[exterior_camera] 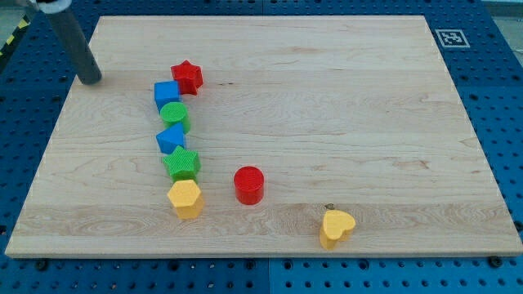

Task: Nudge the blue cube right a bit

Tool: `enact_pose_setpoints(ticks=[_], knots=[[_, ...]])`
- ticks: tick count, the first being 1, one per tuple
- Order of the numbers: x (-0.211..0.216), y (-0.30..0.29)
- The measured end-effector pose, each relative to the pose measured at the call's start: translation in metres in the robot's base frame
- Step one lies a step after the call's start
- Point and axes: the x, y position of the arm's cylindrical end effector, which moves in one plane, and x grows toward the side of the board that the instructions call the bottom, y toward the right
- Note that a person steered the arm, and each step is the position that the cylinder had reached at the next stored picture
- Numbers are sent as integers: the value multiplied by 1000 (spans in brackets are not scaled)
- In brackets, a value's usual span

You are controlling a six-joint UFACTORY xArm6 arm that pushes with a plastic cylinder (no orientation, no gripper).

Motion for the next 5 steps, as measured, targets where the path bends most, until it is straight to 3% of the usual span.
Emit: enact_pose_setpoints(ticks=[5], knots=[[23,66]])
